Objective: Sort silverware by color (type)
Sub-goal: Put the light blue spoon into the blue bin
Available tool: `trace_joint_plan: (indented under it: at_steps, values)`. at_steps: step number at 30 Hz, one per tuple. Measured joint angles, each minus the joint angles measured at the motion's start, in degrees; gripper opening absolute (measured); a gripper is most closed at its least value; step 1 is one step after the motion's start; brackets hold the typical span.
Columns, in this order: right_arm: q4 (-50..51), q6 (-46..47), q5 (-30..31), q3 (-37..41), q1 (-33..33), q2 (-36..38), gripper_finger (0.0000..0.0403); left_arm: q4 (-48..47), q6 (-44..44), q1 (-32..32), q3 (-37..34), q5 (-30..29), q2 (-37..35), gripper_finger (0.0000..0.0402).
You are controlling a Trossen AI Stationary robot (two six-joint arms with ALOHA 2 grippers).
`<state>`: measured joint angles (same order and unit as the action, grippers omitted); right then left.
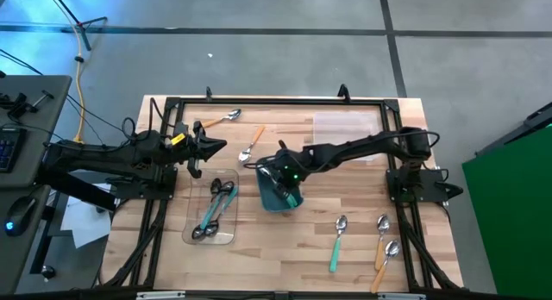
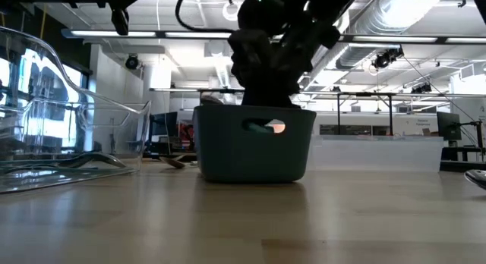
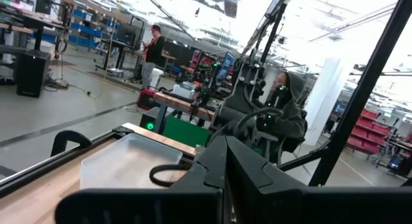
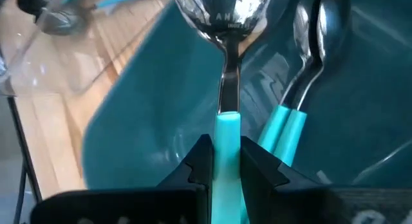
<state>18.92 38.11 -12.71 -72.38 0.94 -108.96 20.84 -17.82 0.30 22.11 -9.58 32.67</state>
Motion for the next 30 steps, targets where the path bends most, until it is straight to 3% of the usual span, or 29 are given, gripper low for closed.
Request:
trace_joint_plan:
  at_steps: [11, 20, 30]
  values:
    - [0.04, 3.07, -0.22, 0.0, 1.01, -2.07, 0.0038, 0.01, 0.0, 0.0, 0.0, -0.22, 0.0, 0.0]
    - [0.04, 3.39, 0.15, 0.0, 1.06, -2.07, 0.0097, 0.0, -0.07, 0.0, 0.01, -0.22, 0.0, 0.0]
    - [0.16, -3.16, -2.62, 0.02, 1.18, -0.38, 0.0104, 0.02, -0.11, 0.0, 0.02, -0.24, 0.0, 0.0]
